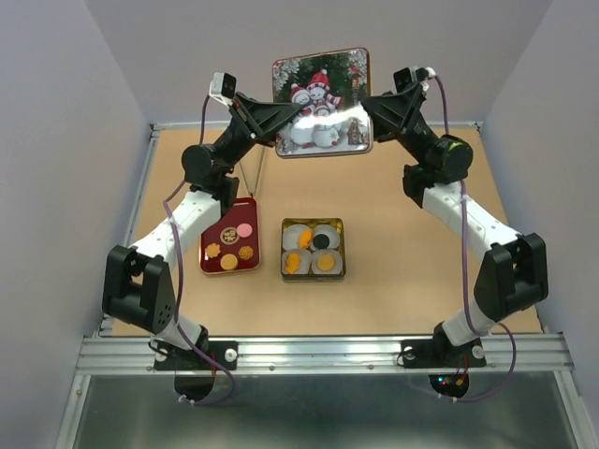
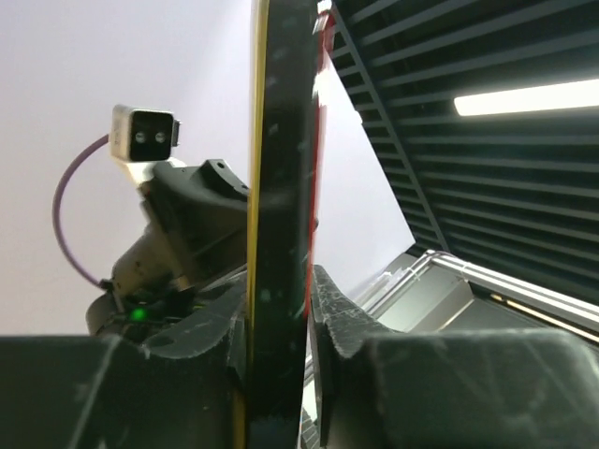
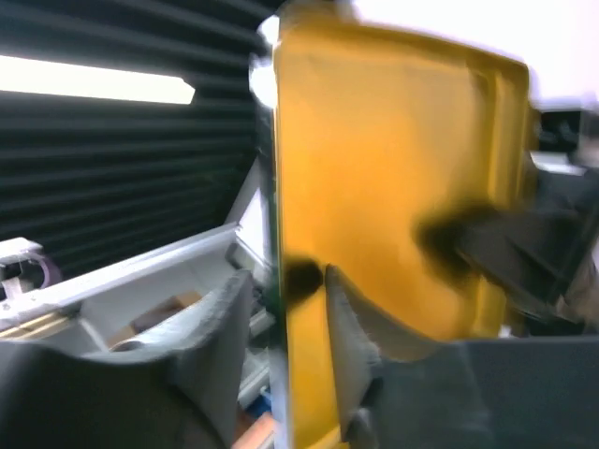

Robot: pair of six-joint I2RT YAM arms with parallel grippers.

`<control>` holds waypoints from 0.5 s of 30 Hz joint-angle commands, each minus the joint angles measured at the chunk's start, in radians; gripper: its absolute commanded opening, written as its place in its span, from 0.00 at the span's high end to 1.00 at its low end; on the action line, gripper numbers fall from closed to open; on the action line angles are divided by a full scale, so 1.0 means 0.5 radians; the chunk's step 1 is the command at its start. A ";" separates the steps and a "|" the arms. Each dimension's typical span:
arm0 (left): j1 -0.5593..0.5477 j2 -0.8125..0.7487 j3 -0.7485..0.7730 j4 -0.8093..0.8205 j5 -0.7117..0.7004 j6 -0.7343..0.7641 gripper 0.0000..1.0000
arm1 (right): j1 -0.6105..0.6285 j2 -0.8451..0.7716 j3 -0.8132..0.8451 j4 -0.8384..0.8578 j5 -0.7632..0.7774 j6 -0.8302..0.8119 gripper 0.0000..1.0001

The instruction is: Pack the cookies

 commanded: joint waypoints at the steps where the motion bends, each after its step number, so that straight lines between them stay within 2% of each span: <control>1: -0.022 -0.104 0.037 1.554 0.013 0.096 0.81 | 0.034 -0.037 -0.132 0.847 -0.013 0.293 0.44; 3: -0.019 -0.110 0.037 1.554 0.007 0.102 0.83 | 0.034 -0.049 -0.163 0.844 -0.031 0.277 0.28; 5: -0.007 -0.119 0.028 1.557 0.004 0.099 0.84 | 0.031 -0.058 -0.190 0.835 -0.062 0.225 0.22; 6: 0.012 -0.125 0.022 1.554 0.004 0.099 0.85 | 0.028 -0.067 -0.236 0.771 -0.120 0.192 0.14; 9: 0.061 -0.162 -0.039 1.557 0.001 0.081 0.86 | 0.013 -0.181 -0.429 0.575 -0.188 -0.017 0.09; 14: 0.113 -0.245 -0.223 1.535 0.095 0.068 0.91 | -0.030 -0.413 -0.657 0.167 -0.280 -0.430 0.09; 15: 0.116 -0.254 -0.260 1.511 0.111 0.081 0.91 | -0.030 -0.444 -0.666 -0.025 -0.319 -0.504 0.09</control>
